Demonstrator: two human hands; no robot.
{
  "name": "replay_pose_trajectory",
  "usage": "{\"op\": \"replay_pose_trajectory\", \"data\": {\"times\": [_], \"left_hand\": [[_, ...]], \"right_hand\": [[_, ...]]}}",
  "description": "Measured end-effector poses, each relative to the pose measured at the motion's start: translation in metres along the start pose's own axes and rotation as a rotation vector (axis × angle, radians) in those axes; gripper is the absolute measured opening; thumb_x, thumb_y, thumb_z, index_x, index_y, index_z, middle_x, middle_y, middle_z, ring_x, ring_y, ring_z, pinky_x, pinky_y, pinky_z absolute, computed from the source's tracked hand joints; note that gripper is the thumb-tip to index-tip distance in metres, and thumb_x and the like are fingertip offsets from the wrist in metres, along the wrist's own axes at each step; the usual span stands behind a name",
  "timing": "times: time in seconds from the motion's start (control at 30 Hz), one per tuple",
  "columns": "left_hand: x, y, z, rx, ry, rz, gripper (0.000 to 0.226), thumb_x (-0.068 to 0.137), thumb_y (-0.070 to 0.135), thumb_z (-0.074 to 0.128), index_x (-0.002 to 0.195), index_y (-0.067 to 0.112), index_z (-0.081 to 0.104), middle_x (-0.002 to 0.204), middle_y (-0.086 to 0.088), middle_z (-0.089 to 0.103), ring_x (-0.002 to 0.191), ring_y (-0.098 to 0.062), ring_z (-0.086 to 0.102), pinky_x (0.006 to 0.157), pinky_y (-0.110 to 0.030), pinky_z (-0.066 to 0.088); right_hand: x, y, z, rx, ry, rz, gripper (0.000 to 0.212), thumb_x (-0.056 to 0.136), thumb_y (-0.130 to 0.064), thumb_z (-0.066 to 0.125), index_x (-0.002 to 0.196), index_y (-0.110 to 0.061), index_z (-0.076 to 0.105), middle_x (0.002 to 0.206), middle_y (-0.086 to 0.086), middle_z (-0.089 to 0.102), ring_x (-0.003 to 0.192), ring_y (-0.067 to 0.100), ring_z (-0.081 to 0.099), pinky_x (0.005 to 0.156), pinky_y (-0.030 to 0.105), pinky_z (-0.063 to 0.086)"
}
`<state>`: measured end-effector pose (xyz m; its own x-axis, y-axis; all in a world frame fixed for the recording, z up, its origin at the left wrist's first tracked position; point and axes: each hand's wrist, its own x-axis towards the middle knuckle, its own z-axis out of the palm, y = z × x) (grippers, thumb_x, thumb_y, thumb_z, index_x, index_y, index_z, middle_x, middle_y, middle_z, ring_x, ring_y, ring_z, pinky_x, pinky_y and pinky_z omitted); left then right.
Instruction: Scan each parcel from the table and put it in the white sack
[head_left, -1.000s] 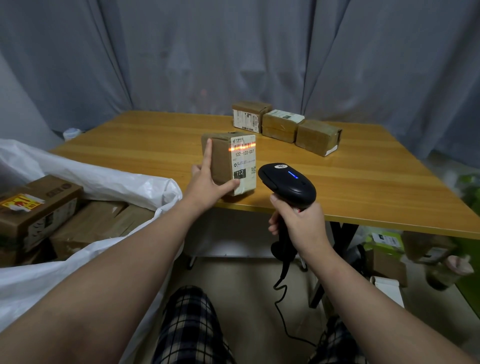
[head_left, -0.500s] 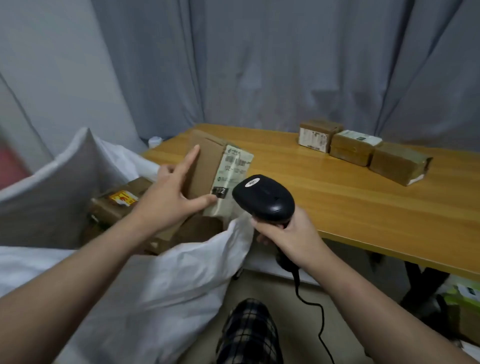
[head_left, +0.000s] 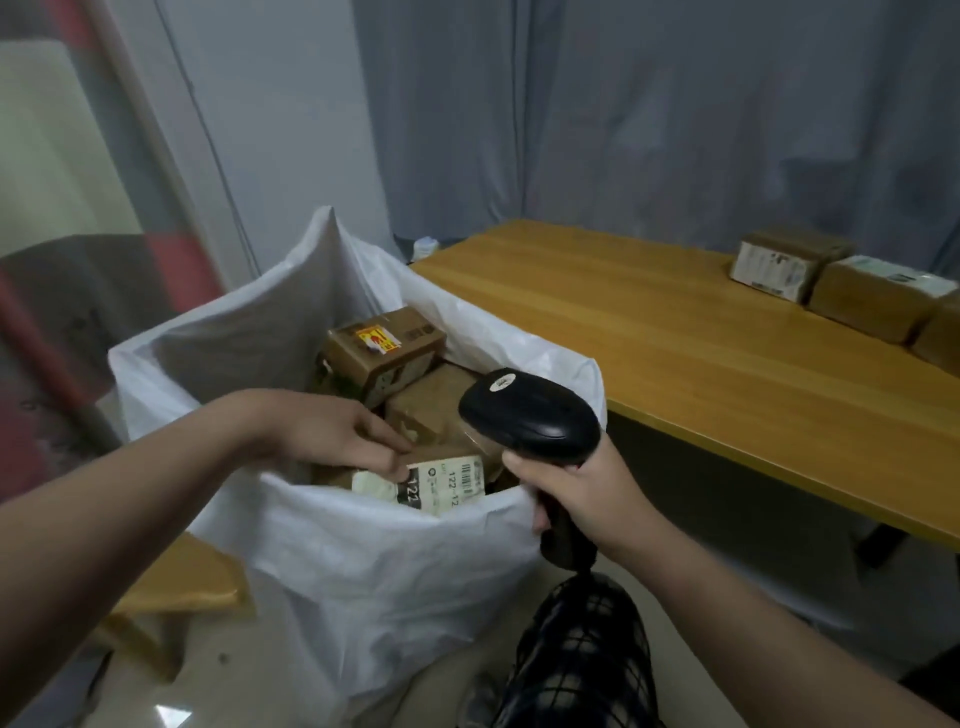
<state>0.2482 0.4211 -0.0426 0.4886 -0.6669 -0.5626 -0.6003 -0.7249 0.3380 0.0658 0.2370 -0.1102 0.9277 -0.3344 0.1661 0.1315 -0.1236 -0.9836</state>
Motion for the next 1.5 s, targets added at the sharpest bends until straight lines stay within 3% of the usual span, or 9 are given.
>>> {"op": "replay_pose_trajectory", "data": {"times": [0.07,0.17,0.27,0.37,0.57,0.77,1.03,1.37,1.5], "left_hand": [[0.000,0.011,-0.004,0.091,0.070,0.009,0.063,0.072,0.069,0.065,0.128,0.041,0.058,0.124,0.021,0.059,0.110,-0.002,0.055,0.099,-0.024,0.041],[0.005,0.029,-0.008,0.179,0.216,0.057,0.060,0.073,0.075,0.053,0.116,0.037,0.067,0.115,0.016,0.065,0.105,-0.004,0.058,0.098,-0.027,0.042],[0.017,0.053,-0.010,0.173,0.391,0.178,0.047,0.087,0.059,0.053,0.122,0.029,0.064,0.112,0.008,0.063,0.098,-0.007,0.055,0.084,-0.023,0.040],[0.036,0.087,-0.011,0.223,0.554,0.294,0.048,0.091,0.048,0.055,0.132,0.025,0.056,0.128,-0.001,0.058,0.108,-0.014,0.054,0.085,-0.023,0.037],[0.091,0.181,-0.013,0.420,0.615,0.447,0.051,0.095,0.045,0.050,0.142,0.026,0.043,0.135,-0.005,0.049,0.118,-0.025,0.052,0.096,-0.038,0.044],[0.158,0.322,0.009,0.712,0.707,0.673,0.049,0.097,0.042,0.045,0.142,0.024,0.040,0.140,-0.008,0.041,0.127,-0.029,0.043,0.101,-0.038,0.038],[0.257,0.500,0.049,0.764,0.731,0.898,0.056,0.096,0.046,0.044,0.144,0.020,0.034,0.147,-0.013,0.031,0.132,-0.031,0.033,0.105,-0.042,0.032],[0.343,0.610,0.072,0.523,0.457,0.675,0.090,0.076,0.087,0.026,0.151,0.043,0.005,0.160,-0.014,-0.002,0.145,-0.041,-0.005,0.116,-0.057,-0.001],[0.350,0.614,0.069,0.501,0.389,0.650,0.083,0.078,0.079,0.042,0.149,0.048,0.012,0.158,-0.014,0.009,0.143,-0.043,0.008,0.114,-0.056,0.013]], "right_hand": [[-0.006,0.001,-0.005,0.059,0.017,0.008,0.019,0.083,-0.015,0.072,0.068,-0.027,0.072,0.046,0.010,0.056,0.040,0.025,0.053,0.048,0.030,0.047],[-0.008,0.003,-0.016,0.018,0.172,0.062,0.011,0.087,-0.016,0.068,0.077,-0.012,0.070,0.047,0.017,0.056,0.044,0.026,0.055,0.052,0.031,0.048],[-0.004,0.005,-0.030,-0.081,0.316,0.090,0.018,0.086,-0.022,0.070,0.089,-0.004,0.068,0.055,0.021,0.058,0.048,0.025,0.057,0.050,0.029,0.049],[-0.001,0.001,-0.056,-0.143,0.405,0.084,0.020,0.085,-0.024,0.070,0.095,-0.008,0.064,0.056,0.015,0.060,0.046,0.020,0.058,0.048,0.027,0.047],[-0.007,-0.013,-0.143,-0.258,0.602,0.061,0.038,0.085,-0.024,0.071,0.119,-0.017,0.056,0.086,0.012,0.068,0.047,0.016,0.059,0.047,0.027,0.049],[-0.044,-0.028,-0.257,-0.323,0.867,0.116,0.036,0.085,-0.028,0.071,0.117,-0.018,0.057,0.086,0.010,0.068,0.049,0.018,0.059,0.048,0.031,0.051],[-0.082,-0.024,-0.378,-0.151,1.160,0.222,0.019,0.086,-0.023,0.069,0.092,-0.006,0.062,0.065,0.012,0.057,0.043,0.023,0.054,0.045,0.029,0.044],[-0.085,-0.019,-0.446,-0.088,1.238,0.310,0.026,0.085,-0.027,0.068,0.074,-0.007,0.056,0.060,0.012,0.051,0.041,0.021,0.051,0.043,0.028,0.043],[-0.089,-0.011,-0.451,-0.022,1.241,0.324,0.026,0.086,-0.027,0.067,0.075,-0.008,0.054,0.057,0.009,0.050,0.041,0.021,0.050,0.043,0.027,0.044]]}}
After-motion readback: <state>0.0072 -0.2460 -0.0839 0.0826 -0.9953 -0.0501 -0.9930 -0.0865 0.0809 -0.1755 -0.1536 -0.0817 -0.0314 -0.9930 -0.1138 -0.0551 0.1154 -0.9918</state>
